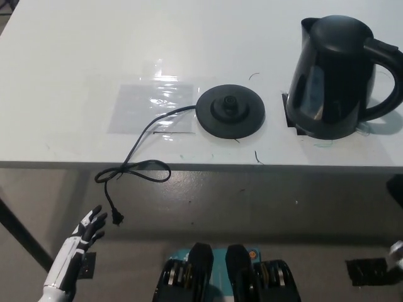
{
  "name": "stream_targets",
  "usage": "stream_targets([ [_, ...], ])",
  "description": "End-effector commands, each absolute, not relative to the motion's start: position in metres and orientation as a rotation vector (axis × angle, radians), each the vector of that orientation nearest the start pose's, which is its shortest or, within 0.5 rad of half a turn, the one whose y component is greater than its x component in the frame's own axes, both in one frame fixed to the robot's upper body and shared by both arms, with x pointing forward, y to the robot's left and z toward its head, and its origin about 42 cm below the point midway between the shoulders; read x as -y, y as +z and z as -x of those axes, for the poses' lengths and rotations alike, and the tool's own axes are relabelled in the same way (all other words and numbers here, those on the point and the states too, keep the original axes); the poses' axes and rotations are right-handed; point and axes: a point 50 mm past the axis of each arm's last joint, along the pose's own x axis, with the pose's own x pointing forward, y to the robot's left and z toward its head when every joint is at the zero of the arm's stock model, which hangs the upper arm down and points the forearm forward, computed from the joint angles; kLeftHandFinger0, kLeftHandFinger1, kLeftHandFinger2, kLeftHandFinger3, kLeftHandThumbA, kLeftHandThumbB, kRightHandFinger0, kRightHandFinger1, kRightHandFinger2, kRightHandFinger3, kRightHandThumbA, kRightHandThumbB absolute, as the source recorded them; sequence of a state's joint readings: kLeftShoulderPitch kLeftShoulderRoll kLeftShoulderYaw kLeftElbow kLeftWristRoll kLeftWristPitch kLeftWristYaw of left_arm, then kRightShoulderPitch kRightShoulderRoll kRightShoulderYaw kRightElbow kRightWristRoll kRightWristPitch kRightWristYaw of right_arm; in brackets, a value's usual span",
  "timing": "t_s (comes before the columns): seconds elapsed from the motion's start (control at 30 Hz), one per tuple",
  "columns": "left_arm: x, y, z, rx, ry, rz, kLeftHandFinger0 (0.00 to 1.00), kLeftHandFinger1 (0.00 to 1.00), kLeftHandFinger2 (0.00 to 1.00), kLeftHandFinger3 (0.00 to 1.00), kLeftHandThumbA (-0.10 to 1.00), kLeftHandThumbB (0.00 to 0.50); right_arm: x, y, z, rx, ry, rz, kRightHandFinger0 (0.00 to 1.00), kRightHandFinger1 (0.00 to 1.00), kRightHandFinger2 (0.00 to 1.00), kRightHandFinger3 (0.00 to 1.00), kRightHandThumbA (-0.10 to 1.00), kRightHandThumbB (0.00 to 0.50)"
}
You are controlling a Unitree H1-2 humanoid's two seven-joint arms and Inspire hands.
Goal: A kettle and its base are kept separately on the desk infront of the robot and the robot uses its right hand to lift the kettle by its handle and places it on its base to align it correctly.
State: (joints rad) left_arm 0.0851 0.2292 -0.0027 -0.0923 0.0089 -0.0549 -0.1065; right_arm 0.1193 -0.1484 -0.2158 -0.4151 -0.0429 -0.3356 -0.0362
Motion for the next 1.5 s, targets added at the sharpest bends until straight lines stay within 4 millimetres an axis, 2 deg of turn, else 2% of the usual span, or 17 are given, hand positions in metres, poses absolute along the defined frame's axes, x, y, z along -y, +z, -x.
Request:
stream_targets([
  [0.0, -0.275, 0.124, -0.253, 0.127, -0.147, -0.235, 1.00, 1.00, 1.00, 1.00, 1.00, 0.322, 0.314, 0.257, -0.238, 0.751, -0.262, 0.259, 1.00, 1.00, 1.00, 1.00, 0.99, 0.205],
  [0.03, -0.275, 0.122, -0.252, 0.122, -0.145, -0.227, 1.00, 1.00, 1.00, 1.00, 1.00, 0.323, 0.318, 0.268, -0.250, 0.764, -0.277, 0.262, 1.00, 1.00, 1.00, 1.00, 1.00, 0.222],
  [0.07, -0.276, 0.121, -0.252, 0.122, -0.145, -0.224, 1.00, 1.00, 1.00, 1.00, 1.00, 0.323, 0.323, 0.275, -0.262, 0.773, -0.282, 0.275, 1.00, 1.00, 1.00, 1.00, 1.00, 0.214],
  [0.2, -0.278, 0.120, -0.252, 0.121, -0.144, -0.228, 1.00, 1.00, 1.00, 1.00, 1.00, 0.321, 0.337, 0.289, -0.295, 0.757, -0.274, 0.252, 1.00, 1.00, 1.00, 1.00, 1.00, 0.235],
  [0.33, -0.280, 0.118, -0.254, 0.116, -0.146, -0.223, 1.00, 1.00, 1.00, 1.00, 1.00, 0.300, 0.360, 0.301, -0.347, 0.696, -0.221, 0.212, 1.00, 1.00, 1.00, 1.00, 1.00, 0.285],
  [0.4, -0.281, 0.118, -0.255, 0.120, -0.146, -0.237, 1.00, 1.00, 1.00, 1.00, 1.00, 0.291, 0.367, 0.305, -0.365, 0.664, -0.187, 0.191, 1.00, 1.00, 1.00, 1.00, 1.00, 0.276],
  [0.47, -0.281, 0.116, -0.254, 0.112, -0.144, -0.223, 1.00, 1.00, 1.00, 1.00, 1.00, 0.305, 0.374, 0.307, -0.389, 0.615, -0.170, 0.171, 1.00, 1.00, 1.00, 1.00, 1.00, 0.236],
  [0.5, -0.281, 0.116, -0.254, 0.111, -0.144, -0.222, 1.00, 1.00, 1.00, 1.00, 1.00, 0.306, 0.375, 0.308, -0.394, 0.602, -0.164, 0.166, 1.00, 1.00, 1.00, 1.00, 1.00, 0.228],
  [0.6, -0.282, 0.115, -0.254, 0.104, -0.141, -0.222, 1.00, 1.00, 1.00, 1.00, 1.00, 0.328, 0.380, 0.317, -0.432, 0.514, -0.112, 0.153, 1.00, 1.00, 1.00, 1.00, 1.00, 0.233],
  [0.73, -0.282, 0.114, -0.256, 0.108, -0.145, -0.232, 1.00, 1.00, 1.00, 1.00, 1.00, 0.318, 0.384, 0.319, -0.460, 0.456, -0.082, 0.151, 1.00, 1.00, 1.00, 1.00, 1.00, 0.197],
  [0.83, -0.283, 0.113, -0.255, 0.104, -0.145, -0.233, 1.00, 1.00, 1.00, 1.00, 1.00, 0.328, 0.384, 0.313, -0.484, 0.389, -0.075, 0.134, 1.00, 1.00, 1.00, 1.00, 1.00, 0.164],
  [1.0, -0.283, 0.112, -0.254, 0.098, -0.148, -0.231, 1.00, 1.00, 1.00, 1.00, 1.00, 0.341, 0.379, 0.302, -0.501, 0.328, -0.069, 0.165, 1.00, 1.00, 1.00, 1.00, 1.00, 0.151],
  [1.07, -0.282, 0.113, -0.256, 0.097, -0.154, -0.239, 1.00, 1.00, 1.00, 1.00, 1.00, 0.335, 0.374, 0.299, -0.504, 0.321, -0.049, 0.153, 1.00, 1.00, 1.00, 1.00, 1.00, 0.112],
  [1.13, -0.281, 0.113, -0.257, 0.098, -0.156, -0.237, 1.00, 1.00, 1.00, 1.00, 1.00, 0.336, 0.370, 0.298, -0.504, 0.321, -0.037, 0.158, 1.00, 1.00, 1.00, 1.00, 1.00, 0.126],
  [1.17, -0.281, 0.114, -0.258, 0.096, -0.156, -0.235, 1.00, 1.00, 1.00, 1.00, 1.00, 0.346, 0.365, 0.298, -0.504, 0.323, -0.022, 0.139, 1.00, 1.00, 1.00, 1.00, 1.00, 0.122],
  [1.3, -0.283, 0.116, -0.258, 0.101, -0.162, -0.246, 1.00, 1.00, 1.00, 1.00, 1.00, 0.335, 0.350, 0.297, -0.499, 0.328, 0.015, 0.137, 1.00, 1.00, 1.00, 1.00, 1.00, 0.100],
  [1.47, -0.283, 0.116, -0.259, 0.105, -0.171, -0.237, 1.00, 1.00, 1.00, 1.00, 1.00, 0.339, 0.352, 0.286, -0.503, 0.285, 0.024, 0.148, 1.00, 1.00, 1.00, 1.00, 1.00, 0.114],
])
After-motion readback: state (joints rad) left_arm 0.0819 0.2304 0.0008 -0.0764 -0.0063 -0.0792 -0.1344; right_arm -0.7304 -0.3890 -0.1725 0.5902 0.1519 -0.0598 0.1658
